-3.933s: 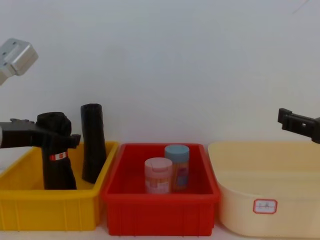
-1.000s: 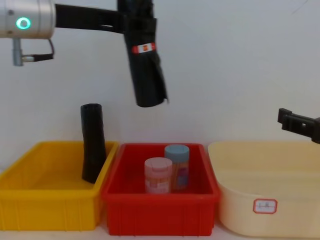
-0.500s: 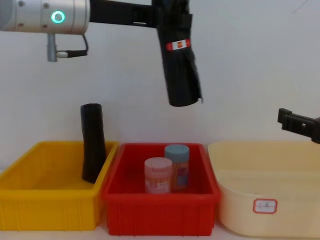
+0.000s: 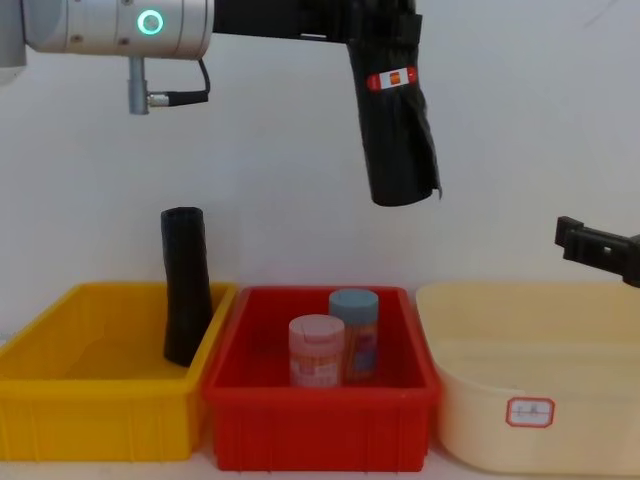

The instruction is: Pick up the garbage bag with the one hand and transfer it to the other hand.

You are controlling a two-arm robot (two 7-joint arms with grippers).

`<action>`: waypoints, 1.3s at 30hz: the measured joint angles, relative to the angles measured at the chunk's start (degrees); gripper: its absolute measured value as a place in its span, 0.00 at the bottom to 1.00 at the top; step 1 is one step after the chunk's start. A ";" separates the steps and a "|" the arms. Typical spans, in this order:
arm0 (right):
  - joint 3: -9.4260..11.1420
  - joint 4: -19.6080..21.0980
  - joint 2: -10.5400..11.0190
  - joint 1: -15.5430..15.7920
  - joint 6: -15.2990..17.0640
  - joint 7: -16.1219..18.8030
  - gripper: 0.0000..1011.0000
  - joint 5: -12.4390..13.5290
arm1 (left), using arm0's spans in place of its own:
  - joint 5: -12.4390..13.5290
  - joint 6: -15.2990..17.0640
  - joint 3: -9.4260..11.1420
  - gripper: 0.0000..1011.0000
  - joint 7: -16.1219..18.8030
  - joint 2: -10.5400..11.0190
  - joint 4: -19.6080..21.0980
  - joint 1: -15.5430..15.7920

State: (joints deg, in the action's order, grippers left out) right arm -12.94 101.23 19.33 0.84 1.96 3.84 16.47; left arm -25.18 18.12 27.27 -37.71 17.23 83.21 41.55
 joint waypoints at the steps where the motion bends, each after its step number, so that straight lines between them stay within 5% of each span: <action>1: 0.00 0.01 0.01 -0.01 0.03 0.09 0.99 0.00 | -0.03 0.01 0.09 0.37 -0.03 -0.08 -0.03 0.08; 19: 0.08 2.09 4.18 -2.53 6.09 7.92 0.99 2.80 | -0.23 0.03 0.54 0.37 -0.22 -0.56 -0.21 0.47; 27: -0.77 3.62 7.01 -6.06 10.86 12.16 0.99 3.99 | -0.28 0.03 0.60 0.37 -0.26 -0.64 -0.25 0.52; 39: -3.03 3.32 8.21 -11.60 14.25 15.03 0.99 4.11 | -0.29 0.01 0.67 0.37 -0.26 -0.70 -0.25 0.58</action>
State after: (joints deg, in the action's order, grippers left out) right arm -15.97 104.55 27.54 -10.76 16.21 18.87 20.57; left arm -25.47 18.13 27.94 -37.98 16.54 82.96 42.12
